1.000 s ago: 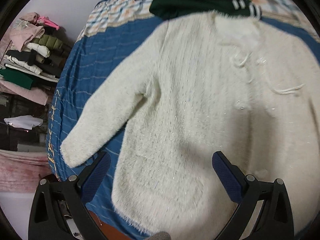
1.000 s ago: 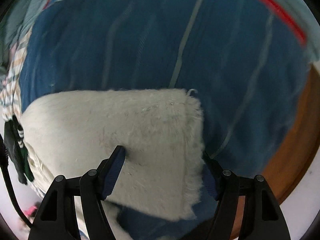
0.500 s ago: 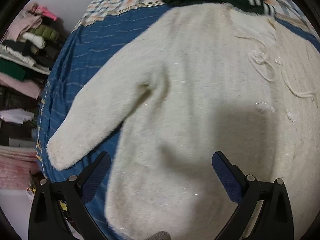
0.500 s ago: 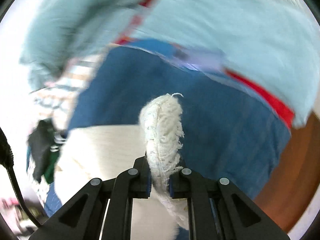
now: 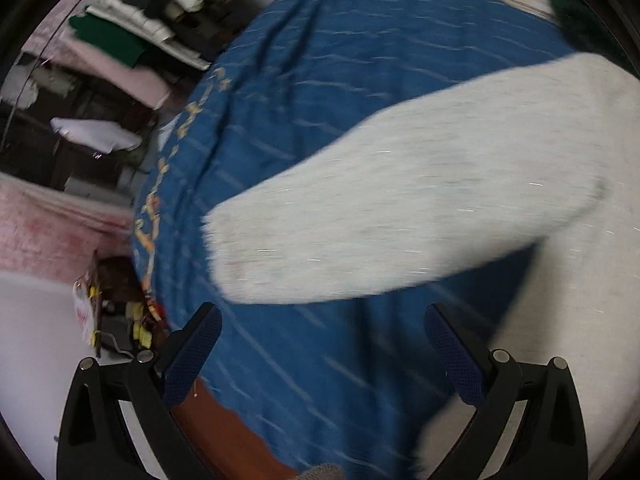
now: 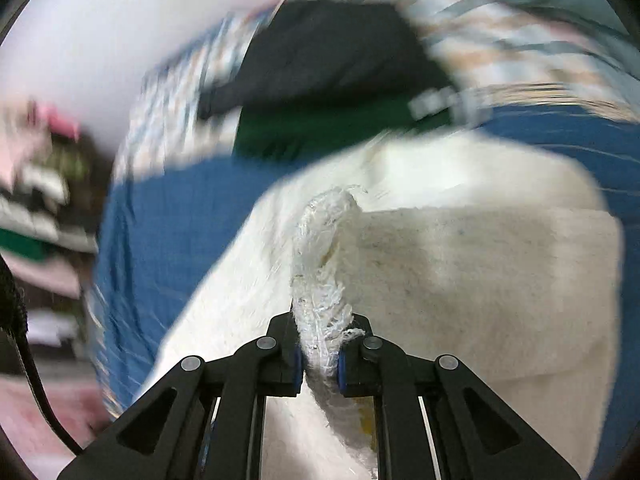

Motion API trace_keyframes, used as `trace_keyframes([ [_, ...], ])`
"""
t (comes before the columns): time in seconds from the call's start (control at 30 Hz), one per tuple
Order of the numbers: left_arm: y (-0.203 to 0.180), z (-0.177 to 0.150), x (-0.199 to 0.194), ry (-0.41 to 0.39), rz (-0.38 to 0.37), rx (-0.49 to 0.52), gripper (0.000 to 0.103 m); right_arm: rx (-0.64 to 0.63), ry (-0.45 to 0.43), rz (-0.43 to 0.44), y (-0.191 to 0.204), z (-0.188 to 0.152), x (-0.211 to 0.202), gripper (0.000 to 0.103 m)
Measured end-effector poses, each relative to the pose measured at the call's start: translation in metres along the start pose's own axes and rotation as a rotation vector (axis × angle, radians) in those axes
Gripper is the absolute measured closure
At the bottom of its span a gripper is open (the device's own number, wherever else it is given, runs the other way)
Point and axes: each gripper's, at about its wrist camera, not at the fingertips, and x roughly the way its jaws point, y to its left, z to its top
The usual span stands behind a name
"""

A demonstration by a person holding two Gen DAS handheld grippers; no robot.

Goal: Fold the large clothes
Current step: 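Grasp the jacket sleeve cuff with the left tool and lift it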

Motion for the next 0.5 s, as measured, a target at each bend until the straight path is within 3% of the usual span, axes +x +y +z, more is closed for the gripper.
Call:
trace_keyframes([
  [0.13,0.029,-0.003,0.013,0.008,0.026,-0.035,0.000,-0.178,0.141,-0.111,0.062,-0.017,0.109,0.088],
  [0.2,0.041,-0.004,0.022,0.034,0.016,-0.055,0.000,-0.211,0.189,-0.082,0.068,-0.021,0.127,0.066],
  [0.23,0.050,-0.003,0.027,0.047,0.011,-0.068,0.000,-0.207,0.217,-0.017,0.069,-0.023,0.132,0.058],
  [0.3,0.063,-0.005,0.036,0.103,-0.019,-0.115,0.000,-0.176,0.194,0.053,0.063,-0.027,0.118,0.038],
  [0.4,0.076,-0.011,0.051,0.200,-0.126,-0.236,0.000,-0.128,0.081,0.098,0.041,-0.033,0.076,0.037],
  [0.5,0.079,-0.013,0.071,0.265,-0.256,-0.365,0.000,-0.044,0.024,0.064,0.004,-0.043,0.030,0.035],
])
